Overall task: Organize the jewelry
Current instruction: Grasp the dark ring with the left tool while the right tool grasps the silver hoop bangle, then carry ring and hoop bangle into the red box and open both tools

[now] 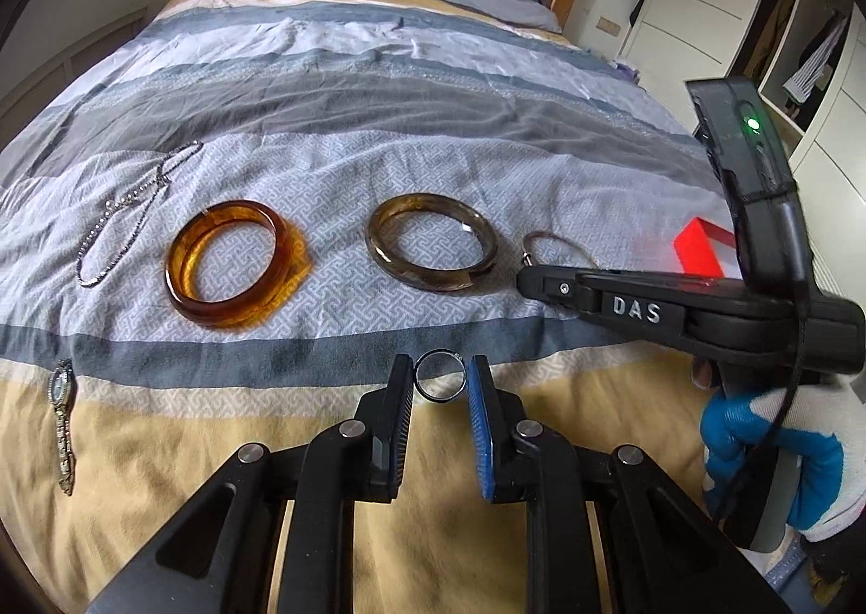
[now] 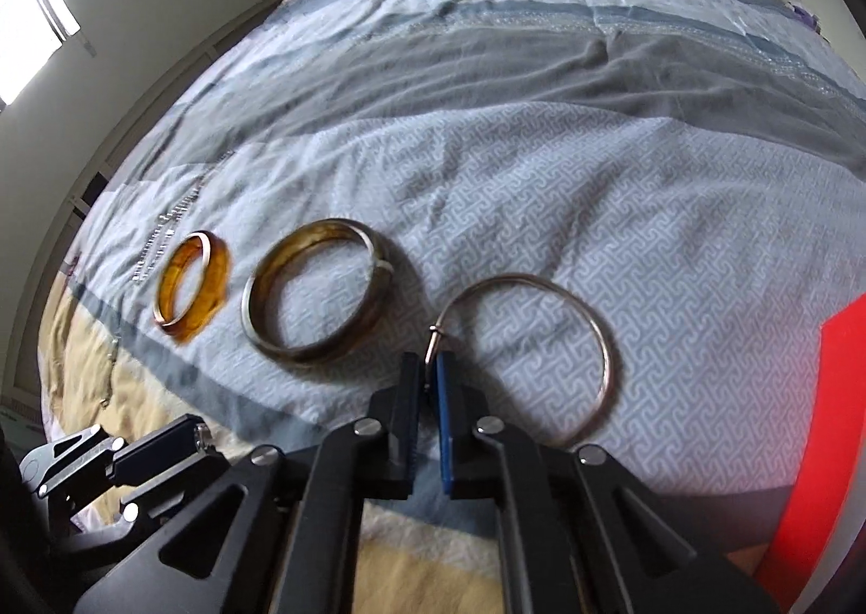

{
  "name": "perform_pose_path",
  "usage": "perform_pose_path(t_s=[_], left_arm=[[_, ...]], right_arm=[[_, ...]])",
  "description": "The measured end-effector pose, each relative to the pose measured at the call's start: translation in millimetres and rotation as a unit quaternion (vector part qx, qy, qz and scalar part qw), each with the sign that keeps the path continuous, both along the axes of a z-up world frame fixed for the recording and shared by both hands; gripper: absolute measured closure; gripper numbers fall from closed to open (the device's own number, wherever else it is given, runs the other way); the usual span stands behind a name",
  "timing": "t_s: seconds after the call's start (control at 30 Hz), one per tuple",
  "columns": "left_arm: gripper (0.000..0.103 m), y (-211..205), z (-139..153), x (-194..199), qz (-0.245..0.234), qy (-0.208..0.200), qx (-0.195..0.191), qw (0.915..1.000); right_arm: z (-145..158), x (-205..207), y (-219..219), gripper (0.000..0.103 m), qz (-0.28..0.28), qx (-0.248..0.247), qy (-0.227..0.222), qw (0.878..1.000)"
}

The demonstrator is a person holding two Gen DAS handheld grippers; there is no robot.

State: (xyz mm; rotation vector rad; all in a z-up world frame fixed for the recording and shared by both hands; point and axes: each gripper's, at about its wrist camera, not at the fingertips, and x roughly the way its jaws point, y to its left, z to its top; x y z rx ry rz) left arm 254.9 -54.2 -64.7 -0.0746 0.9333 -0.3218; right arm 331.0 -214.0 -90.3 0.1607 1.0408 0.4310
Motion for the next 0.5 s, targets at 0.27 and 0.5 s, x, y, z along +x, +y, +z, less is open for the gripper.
perform_pose_path(t_s=[0.27,0.5], left_arm=[[0.083,1.0,28.6,-27.8,-0.001,-0.019,0.001,0.9998],[0.083,-1.2,56.9,-57.1,-0.003,-0.037,0.003,0.9993]], right_arm=[[34.7,-45.4,-3.0,0.098,0.005,0.042,-0.028,0.999],[74.1,-86.5,-13.6,0.098,-0.001,0.061,-0.061,0.996]])
